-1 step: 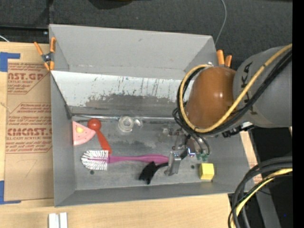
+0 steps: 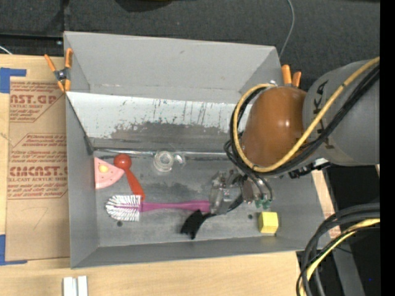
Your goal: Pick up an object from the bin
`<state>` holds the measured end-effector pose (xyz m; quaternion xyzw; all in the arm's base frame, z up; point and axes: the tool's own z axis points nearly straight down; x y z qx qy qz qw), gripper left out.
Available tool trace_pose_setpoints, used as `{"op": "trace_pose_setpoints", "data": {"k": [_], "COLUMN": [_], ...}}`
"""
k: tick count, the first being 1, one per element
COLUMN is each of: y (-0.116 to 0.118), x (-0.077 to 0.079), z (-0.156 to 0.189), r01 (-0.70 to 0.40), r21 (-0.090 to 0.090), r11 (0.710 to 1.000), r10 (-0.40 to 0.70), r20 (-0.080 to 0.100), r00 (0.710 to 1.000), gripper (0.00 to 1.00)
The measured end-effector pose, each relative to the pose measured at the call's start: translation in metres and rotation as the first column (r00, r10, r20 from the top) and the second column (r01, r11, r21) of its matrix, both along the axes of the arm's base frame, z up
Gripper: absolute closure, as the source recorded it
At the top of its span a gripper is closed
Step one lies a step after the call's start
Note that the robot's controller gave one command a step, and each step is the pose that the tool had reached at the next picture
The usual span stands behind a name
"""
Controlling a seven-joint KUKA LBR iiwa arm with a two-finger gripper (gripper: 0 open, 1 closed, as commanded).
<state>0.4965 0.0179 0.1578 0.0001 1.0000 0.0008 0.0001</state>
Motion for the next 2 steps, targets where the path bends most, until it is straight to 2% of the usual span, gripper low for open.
{"op": "trace_pose_setpoints", "data": {"k": [1, 2], "y": [0.000, 0.063], "x": [0.000, -0.018], "z": [0.000, -0.054], "r01": [0.000, -0.064], "r21": [0.000, 0.002], "r11": [1.000, 0.998], "r10": [0.000, 0.064], "r20": [0.000, -0.004], "r00": [1.000, 0.998], "gripper": [1.00, 1.00]}}
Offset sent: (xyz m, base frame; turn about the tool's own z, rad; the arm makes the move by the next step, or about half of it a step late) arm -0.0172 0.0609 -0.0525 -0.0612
